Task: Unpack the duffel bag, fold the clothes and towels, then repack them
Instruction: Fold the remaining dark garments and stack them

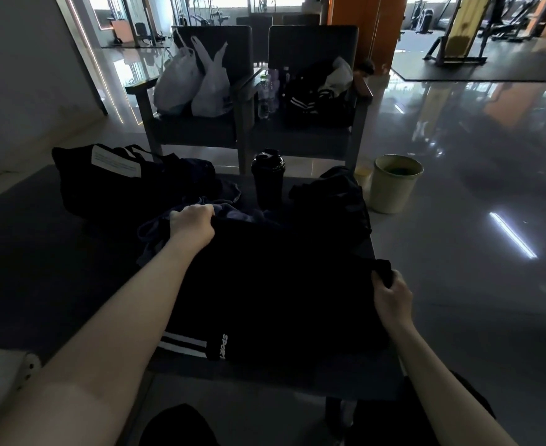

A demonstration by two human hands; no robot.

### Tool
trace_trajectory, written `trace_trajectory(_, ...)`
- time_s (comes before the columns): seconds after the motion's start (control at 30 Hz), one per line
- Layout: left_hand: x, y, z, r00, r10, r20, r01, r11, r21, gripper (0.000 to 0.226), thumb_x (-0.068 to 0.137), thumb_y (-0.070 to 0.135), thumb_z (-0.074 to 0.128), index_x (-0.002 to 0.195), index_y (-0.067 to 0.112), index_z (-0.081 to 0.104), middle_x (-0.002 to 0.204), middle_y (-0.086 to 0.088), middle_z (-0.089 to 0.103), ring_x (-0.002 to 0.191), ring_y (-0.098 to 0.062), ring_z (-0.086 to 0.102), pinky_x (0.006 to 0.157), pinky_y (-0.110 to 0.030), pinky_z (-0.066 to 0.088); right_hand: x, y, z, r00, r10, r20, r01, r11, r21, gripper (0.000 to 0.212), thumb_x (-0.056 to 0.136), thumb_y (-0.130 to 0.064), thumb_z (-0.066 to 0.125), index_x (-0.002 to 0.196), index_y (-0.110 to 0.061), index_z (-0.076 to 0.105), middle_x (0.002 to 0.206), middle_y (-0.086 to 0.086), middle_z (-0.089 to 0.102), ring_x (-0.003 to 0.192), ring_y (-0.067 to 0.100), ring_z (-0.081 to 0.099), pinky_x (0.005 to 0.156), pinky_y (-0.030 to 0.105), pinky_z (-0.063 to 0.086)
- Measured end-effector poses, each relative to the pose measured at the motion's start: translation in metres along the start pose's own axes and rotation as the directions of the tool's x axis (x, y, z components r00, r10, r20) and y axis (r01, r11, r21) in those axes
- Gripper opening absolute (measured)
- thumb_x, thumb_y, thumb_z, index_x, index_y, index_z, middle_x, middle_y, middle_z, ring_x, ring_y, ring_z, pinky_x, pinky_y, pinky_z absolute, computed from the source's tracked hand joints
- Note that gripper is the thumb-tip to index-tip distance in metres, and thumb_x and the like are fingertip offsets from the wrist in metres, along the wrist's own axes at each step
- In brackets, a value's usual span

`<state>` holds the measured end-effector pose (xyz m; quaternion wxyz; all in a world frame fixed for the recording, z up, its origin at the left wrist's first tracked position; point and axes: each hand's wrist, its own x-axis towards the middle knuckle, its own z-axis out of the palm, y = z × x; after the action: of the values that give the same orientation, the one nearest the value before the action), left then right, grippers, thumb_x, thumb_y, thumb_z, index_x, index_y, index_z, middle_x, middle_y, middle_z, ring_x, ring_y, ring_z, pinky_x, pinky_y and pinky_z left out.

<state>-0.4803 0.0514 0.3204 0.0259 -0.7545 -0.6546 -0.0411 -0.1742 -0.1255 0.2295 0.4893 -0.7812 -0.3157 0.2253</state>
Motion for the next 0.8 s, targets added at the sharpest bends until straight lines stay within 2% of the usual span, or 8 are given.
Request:
trace_trajectory(0.1,0.007,0.005,0.017,0.999,-0.028,-0.022,0.028,0.999,0.029,0.04,0.09,0.012,0.049,0.13,0.017,0.048,0.13,-0.007,0.051,0.121,-0.027,0.045,0.097,-0.041,0.035,0.008,0.01,0.0,0.998,0.055,-0.016,-0.056,0.996,-0.065,0.026,0.097,-0.028,0.049,0.107,-0.007,0.057,0.087,0.009,0.059,0.085,0.03,0.058,0.07,0.031,0.038)
trace_trajectory(0.23,-0.008,0.003,0.041,0.998,-0.067,0.004,0.067,0.995,-0.071,0.061,0.09,0.038,0.058,0.139,0.012,0.033,0.143,-0.008,0.033,0.135,-0.027,0.028,0.108,-0.043,0.027,0.014,0.02,0.0,0.99,0.136,0.034,-0.125,0.966,-0.228,0.047,0.093,-0.042,0.05,0.123,-0.006,0.049,0.103,0.015,0.062,0.091,0.032,0.06,0.073,0.035,0.045)
trace_trajectory(0.37,-0.056,-0.007,0.063,0.979,-0.097,-0.177,0.051,0.967,-0.25,0.042,0.091,0.03,0.058,0.126,0.009,0.049,0.13,-0.011,0.046,0.125,-0.03,0.039,0.101,-0.045,0.033,0.009,0.023,0.003,0.988,0.134,0.075,-0.096,0.921,-0.378,0.046,0.088,-0.028,0.055,0.125,-0.004,0.041,0.11,0.017,0.059,0.096,0.035,0.059,0.075,0.037,0.046)
trace_trajectory(0.53,-0.108,-0.032,0.087,0.965,-0.243,0.097,0.258,0.942,-0.216,0.054,0.094,0.046,0.047,0.134,0.011,0.04,0.136,-0.01,0.04,0.126,-0.029,0.039,0.101,-0.049,0.033,0.006,0.021,0.002,0.997,0.041,0.071,0.003,0.845,-0.535,0.046,0.088,-0.016,0.053,0.129,-0.004,0.038,0.122,0.021,0.051,0.107,0.038,0.054,0.08,0.04,0.044)
trace_trajectory(0.6,-0.12,-0.044,0.091,0.931,-0.297,0.212,0.34,0.917,-0.209,0.062,0.094,0.052,0.044,0.14,0.012,0.033,0.143,-0.01,0.035,0.13,-0.029,0.035,0.104,-0.048,0.031,-0.002,0.016,0.005,0.998,-0.046,0.045,0.064,0.7,-0.711,0.059,0.089,-0.022,0.055,0.14,-0.008,0.029,0.138,0.021,0.038,0.124,0.039,0.041,0.095,0.048,0.038)
trace_trajectory(0.67,-0.127,-0.053,0.094,0.915,-0.296,0.275,0.355,0.914,-0.197,0.065,0.093,0.054,0.044,0.142,0.013,0.033,0.146,-0.009,0.034,0.132,-0.029,0.033,0.104,-0.047,0.031,-0.019,0.008,0.014,0.966,-0.247,0.075,0.218,0.624,-0.751,0.066,0.088,-0.03,0.059,0.144,-0.01,0.03,0.146,0.02,0.031,0.132,0.037,0.033,0.101,0.05,0.031)
trace_trajectory(0.73,-0.13,-0.057,0.094,0.917,-0.267,0.295,0.328,0.927,-0.182,0.056,0.093,0.05,0.047,0.135,0.013,0.043,0.138,-0.009,0.043,0.126,-0.028,0.04,0.101,-0.044,0.035,-0.043,0.001,0.029,0.886,-0.408,0.222,0.446,0.618,-0.647,0.061,0.088,-0.035,0.06,0.141,-0.012,0.04,0.145,0.017,0.038,0.133,0.034,0.036,0.105,0.05,0.029)
trace_trajectory(0.8,-0.132,-0.056,0.09,0.904,-0.261,0.34,0.357,0.897,-0.26,0.038,0.093,0.042,0.051,0.119,0.014,0.051,0.116,-0.006,0.056,0.106,-0.024,0.053,0.09,-0.038,0.045,-0.067,-0.002,0.046,0.814,-0.351,0.463,0.572,0.622,-0.535,0.059,0.092,-0.044,0.051,0.144,-0.021,0.036,0.151,0.007,0.033,0.14,0.024,0.028,0.113,0.048,0.019)
